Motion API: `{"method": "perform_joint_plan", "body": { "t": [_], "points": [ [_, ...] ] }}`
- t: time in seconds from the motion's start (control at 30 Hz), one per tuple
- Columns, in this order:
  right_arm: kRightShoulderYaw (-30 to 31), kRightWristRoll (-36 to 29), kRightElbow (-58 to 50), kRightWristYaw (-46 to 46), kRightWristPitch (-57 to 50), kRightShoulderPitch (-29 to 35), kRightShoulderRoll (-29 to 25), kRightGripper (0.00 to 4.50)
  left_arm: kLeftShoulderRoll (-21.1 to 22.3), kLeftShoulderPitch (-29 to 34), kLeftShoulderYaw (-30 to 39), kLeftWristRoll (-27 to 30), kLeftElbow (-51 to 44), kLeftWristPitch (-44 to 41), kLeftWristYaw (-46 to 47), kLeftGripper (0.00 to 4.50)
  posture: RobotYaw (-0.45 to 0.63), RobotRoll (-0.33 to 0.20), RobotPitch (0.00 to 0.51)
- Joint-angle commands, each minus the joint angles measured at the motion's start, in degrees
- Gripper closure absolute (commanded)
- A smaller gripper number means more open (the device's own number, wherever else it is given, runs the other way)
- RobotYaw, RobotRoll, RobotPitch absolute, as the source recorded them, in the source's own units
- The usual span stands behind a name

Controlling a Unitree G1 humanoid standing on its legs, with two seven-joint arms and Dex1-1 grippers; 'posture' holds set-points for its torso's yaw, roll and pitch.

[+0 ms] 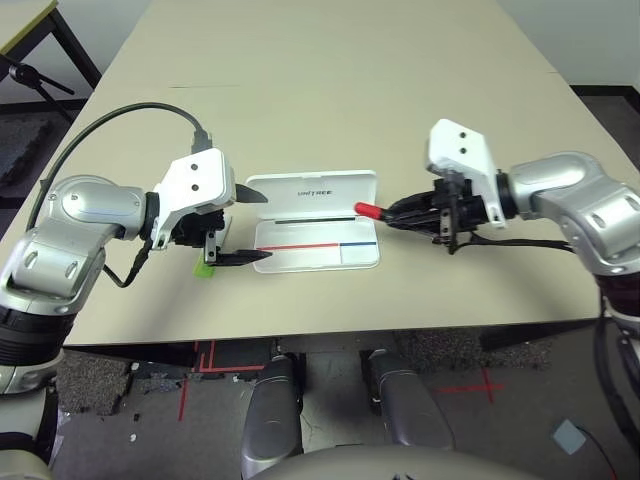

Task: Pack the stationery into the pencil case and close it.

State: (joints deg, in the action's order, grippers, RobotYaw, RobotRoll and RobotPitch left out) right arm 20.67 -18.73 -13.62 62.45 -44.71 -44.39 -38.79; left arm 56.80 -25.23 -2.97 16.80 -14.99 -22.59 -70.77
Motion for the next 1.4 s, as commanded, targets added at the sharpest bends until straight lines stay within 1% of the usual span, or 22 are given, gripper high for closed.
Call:
{"method": "perform_joint_plan", "body": {
  "t": [0.03, 0.17, 0.3, 0.4, 0.57, 0.77, 0.93, 0.97, 1.07, 1.1, 1.13, 1.2, 1.27, 1.37, 1.4],
  "points": [
    [3.35, 1.4, -0.62, -0.42, 0.54, -1.7, 3.14, 4.05, 0.64, 0.73, 0.5, 0.05, -0.92, -0.38, 0.35, 0.0, -0.06, 0.0, 0.172],
    [5.57, 4.06, 1.84, -0.23, 2.67, -4.32, 5.89, 4.05, 0.89, 0.83, 0.66, 0.09, -0.86, -0.33, 0.42, 0.0, -0.06, 0.0, 0.171],
    [8.06, 7.05, 3.76, 0.16, 5.33, -5.31, 6.97, 4.05, 1.0, 1.06, 0.77, 0.08, -0.97, -0.32, 0.58, 0.0, -0.05, 0.0, 0.172],
    [9.98, 9.46, 5.34, -0.48, 7.46, -5.38, 9.27, 4.05, 1.15, 1.51, 1.09, 0.18, -1.3, -0.42, 0.77, 0.0, -0.05, 0.0, 0.173],
    [11.62, 12.5, 7.69, -1.38, 9.88, -5.33, 12.44, 4.05, 1.49, 2.38, 1.56, 0.34, -2.09, -0.78, 1.06, 0.0, -0.03, 0.0, 0.175],
    [13.62, 17.41, 12.26, -2.47, 13.81, -5.29, 14.55, 4.05, 1.81, 3.14, 1.99, 0.32, -2.77, -1.15, 1.33, 0.0, -0.03, 0.0, 0.179],
    [13.4, 20.07, 15.55, -3.15, 16.83, -4.98, 16.52, 4.05, 2.05, 3.87, 2.63, 0.36, -3.4, -1.75, 1.33, 0.0, -0.02, 0.0, 0.18],
    [13.19, 20.32, 15.85, -3.18, 17.29, -4.84, 16.82, 3.32, 2.11, 3.96, 2.73, 0.35, -3.46, -1.87, 1.35, 0.0, -0.02, 0.0, 0.18],
    [11.84, 20.3, 16.34, -3.4, 18.16, -4.55, 17.51, 2.3, 2.22, 4.25, 3.25, 0.34, -3.6, -3.14, 2.05, 0.0, -0.02, 0.0, 0.18],
    [11.25, 19.97, 16.29, -3.26, 18.17, -4.47, 17.51, 1.85, 2.31, 4.34, 3.37, 0.38, -3.7, -3.73, 2.31, 0.0, -0.02, 0.0, 0.18],
    [10.86, 19.76, 16.25, -3.12, 18.17, -4.42, 17.5, 1.5, 2.38, 4.38, 3.42, 0.43, -3.79, -4.13, 2.48, 0.0, -0.02, 0.0, 0.18],
    [8.32, 16.57, 14.98, -1.24, 16.65, -3.19, 16.67, 0.71, 2.71, 4.4, 3.42, 0.28, -4.1, -5.88, 3.36, 0.0, -0.01, 0.0, 0.18],
    [5.9, 13.61, 13.66, 1.1, 15.45, -1.8, 15.11, 0.04, 2.92, 4.32, 3.4, -0.05, -4.31, -7.6, 4.58, 0.0, -0.01, 0.0, 0.18],
    [1.94, 9.49, 12.84, 4.82, 13.44, -0.27, 11.44, 0.04, 3.7, 4.33, 3.13, -0.31, -4.77, -10.7, 5.88, 0.0, -0.01, 0.0, 0.18],
    [0.55, 7.99, 12.47, 6.22, 12.51, 0.2, 9.77, 0.04, 3.96, 4.37, 3.14, -0.29, -5.01, -11.81, 6.32, 0.0, -0.01, 0.0, 0.19]
  ]
}}
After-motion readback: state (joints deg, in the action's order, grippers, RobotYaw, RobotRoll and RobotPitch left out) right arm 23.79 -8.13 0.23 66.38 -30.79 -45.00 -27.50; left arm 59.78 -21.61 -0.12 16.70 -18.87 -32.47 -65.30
